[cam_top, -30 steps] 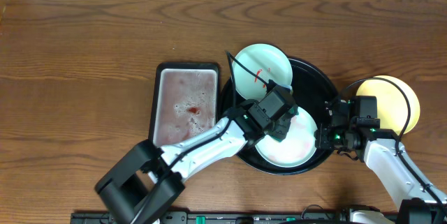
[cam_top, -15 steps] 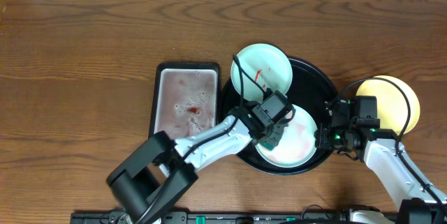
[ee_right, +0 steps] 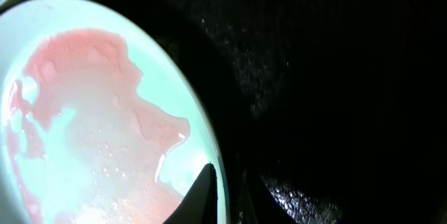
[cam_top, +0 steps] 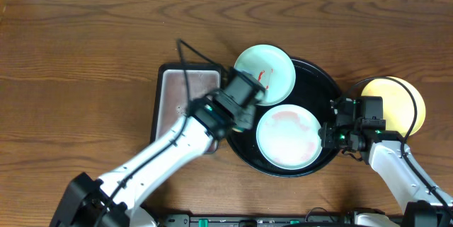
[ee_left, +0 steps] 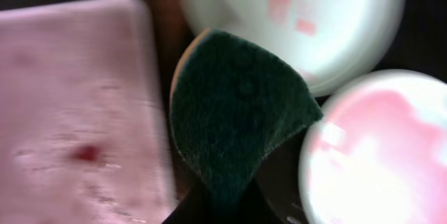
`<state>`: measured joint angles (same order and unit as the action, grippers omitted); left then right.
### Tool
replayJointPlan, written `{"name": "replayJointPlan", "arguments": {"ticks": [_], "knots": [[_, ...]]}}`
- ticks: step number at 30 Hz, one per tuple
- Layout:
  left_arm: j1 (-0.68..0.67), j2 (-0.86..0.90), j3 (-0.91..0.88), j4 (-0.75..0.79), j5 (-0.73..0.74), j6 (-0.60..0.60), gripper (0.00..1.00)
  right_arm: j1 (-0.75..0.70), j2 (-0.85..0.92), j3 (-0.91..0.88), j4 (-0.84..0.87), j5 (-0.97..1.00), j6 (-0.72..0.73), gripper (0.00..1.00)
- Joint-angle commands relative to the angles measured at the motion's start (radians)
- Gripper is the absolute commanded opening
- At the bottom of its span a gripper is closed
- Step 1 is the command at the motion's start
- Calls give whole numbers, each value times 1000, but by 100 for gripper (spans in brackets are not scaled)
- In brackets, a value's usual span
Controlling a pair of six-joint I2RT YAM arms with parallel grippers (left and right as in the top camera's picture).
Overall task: Clean dirty plates on tray and stack at the side
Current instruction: 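Move the sponge back into the soapy metal tray with left gripper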
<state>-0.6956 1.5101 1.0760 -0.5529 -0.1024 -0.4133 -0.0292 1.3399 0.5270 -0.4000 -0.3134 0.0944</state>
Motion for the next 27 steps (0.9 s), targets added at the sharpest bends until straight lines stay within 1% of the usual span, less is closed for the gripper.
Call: {"name": "replayJointPlan", "arguments": {"ticks": [1,6,9,13,19,21,22,24,25,27], "knots": [[131,0,-31,0,9,18,7,5,3,0,3,10,-2,11],[290,18,-64,25,79,28,7,5,3,0,3,9,-2,16],[371,46,-91,65,156,52,7,5,3,0,3,6,-2,17],[405,86,-113,96,159,70,7,5,3,0,4,-29,-2,18],[406,151,-113,98,160,73,8,5,3,-4,4,-28,-2,16],[406,163,-113,99,160,73,16,5,3,-10,4,-27,-2,16],[406,164,-113,98,160,73,28,5,3,-14,4,-28,-2,15],[406,165,-113,98,161,73,45,5,3,-20,4,-28,-2,15],[406,164,-113,98,166,72,49,5,3,-24,5,-28,-2,16],[406,164,-113,94,172,72,52,5,3,-29,9,-28,-2,15]]}}
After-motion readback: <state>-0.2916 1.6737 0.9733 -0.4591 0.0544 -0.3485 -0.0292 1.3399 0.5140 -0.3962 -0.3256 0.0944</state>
